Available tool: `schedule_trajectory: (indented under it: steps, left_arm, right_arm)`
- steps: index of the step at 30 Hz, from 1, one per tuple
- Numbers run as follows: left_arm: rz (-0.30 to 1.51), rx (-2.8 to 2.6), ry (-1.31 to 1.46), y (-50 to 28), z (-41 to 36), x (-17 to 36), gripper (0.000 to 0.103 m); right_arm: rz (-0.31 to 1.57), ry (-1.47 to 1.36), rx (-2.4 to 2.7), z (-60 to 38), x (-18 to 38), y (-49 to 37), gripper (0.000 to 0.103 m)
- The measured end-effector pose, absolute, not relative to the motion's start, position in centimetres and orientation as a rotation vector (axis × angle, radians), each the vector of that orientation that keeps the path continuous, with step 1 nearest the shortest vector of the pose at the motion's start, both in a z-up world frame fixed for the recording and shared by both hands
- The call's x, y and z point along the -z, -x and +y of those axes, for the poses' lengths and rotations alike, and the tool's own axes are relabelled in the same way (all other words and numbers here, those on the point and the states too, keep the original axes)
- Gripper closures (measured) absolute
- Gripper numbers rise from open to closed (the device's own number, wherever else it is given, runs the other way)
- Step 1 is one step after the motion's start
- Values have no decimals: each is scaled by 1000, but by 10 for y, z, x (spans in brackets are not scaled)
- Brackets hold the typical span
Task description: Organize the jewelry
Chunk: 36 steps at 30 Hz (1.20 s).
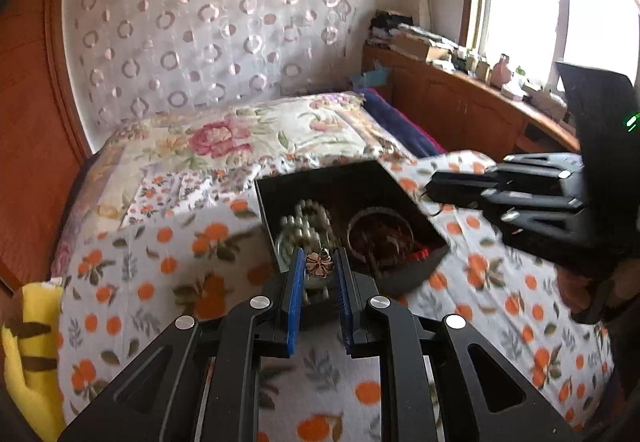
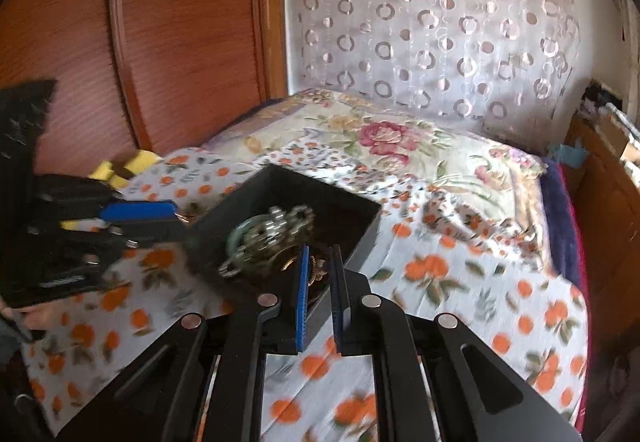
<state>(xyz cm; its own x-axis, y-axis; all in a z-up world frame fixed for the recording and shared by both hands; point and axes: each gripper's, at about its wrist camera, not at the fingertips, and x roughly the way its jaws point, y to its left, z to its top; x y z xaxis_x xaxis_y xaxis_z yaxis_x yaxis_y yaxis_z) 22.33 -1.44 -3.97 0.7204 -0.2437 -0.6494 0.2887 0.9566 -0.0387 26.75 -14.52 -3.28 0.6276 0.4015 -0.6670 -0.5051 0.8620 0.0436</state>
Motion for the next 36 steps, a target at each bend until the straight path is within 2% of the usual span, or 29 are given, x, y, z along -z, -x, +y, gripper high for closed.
schedule_trajectory:
  steps: [7, 21, 22, 25, 27, 29, 32, 33, 34, 35, 36]
  left_arm:
    - [711, 279, -56, -256, -14, 40, 89]
    - [734, 267, -20, -293, -14, 52, 88]
    - [732, 265, -20, -294, -14, 51, 88]
    - [730, 260, -16, -294, -15, 50, 87]
    - [725, 250, -13, -290, -14, 48, 81]
    - [713, 236, -15, -284, -12, 45, 64]
    - [700, 223, -15, -271, -10, 40, 61]
    - [698, 216, -13, -265, -9, 39, 54]
    - [694, 207, -12, -260, -8, 37, 44]
    - [684, 195, -11, -251, -6, 35, 37]
    - [676, 186, -10, -244, -7, 33, 33]
  right_arm:
    - [743, 149, -505, -133, 44, -303, 92]
    - [753, 108, -476, -135, 44, -305, 91]
    - [751, 108, -473, -135, 43, -305, 90]
    - [742, 104, -462, -136, 40, -303, 75]
    - [740, 103, -454, -137, 39, -302, 74]
    - [735, 98, -445, -141, 36, -298, 74]
    - [723, 81, -433, -147, 30, -287, 74]
    - [716, 72, -430, -149, 27, -280, 74]
    - [708, 63, -427, -151, 24, -272, 72]
    - [702, 54, -421, -154, 22, -265, 64]
    - [694, 47, -414, -156, 20, -257, 59]
